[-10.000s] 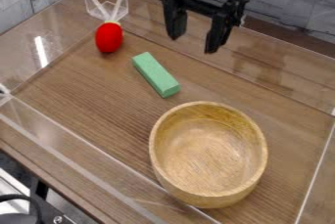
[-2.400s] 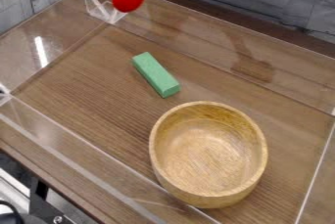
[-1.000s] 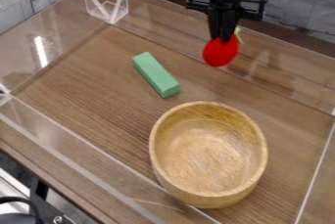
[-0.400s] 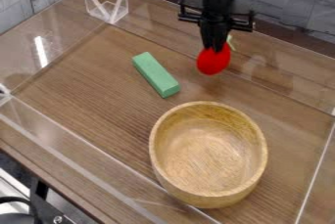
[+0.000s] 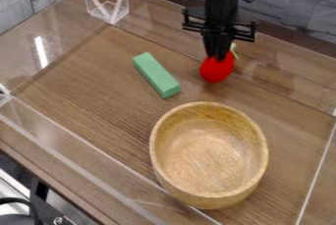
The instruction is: Move the red fruit to the right side of the table
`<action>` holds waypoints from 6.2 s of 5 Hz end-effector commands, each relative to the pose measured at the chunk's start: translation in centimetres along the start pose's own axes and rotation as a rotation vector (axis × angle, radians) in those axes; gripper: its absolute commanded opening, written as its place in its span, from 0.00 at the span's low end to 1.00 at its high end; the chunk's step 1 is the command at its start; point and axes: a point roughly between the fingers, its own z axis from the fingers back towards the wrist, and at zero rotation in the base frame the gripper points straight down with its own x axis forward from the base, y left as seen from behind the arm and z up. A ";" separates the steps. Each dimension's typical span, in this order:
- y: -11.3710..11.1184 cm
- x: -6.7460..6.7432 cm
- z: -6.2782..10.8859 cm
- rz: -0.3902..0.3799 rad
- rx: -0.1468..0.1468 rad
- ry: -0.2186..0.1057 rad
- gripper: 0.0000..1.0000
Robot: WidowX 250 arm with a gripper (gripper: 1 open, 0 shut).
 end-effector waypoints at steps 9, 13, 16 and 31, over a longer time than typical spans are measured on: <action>-1.1 1.0 5.3 -0.020 -0.036 -0.146 0.00; -11.8 -2.7 4.2 0.169 -0.052 -0.166 0.00; -13.2 -0.3 0.5 0.311 -0.041 -0.166 0.00; -9.9 -0.7 0.9 0.191 -0.064 -0.138 1.00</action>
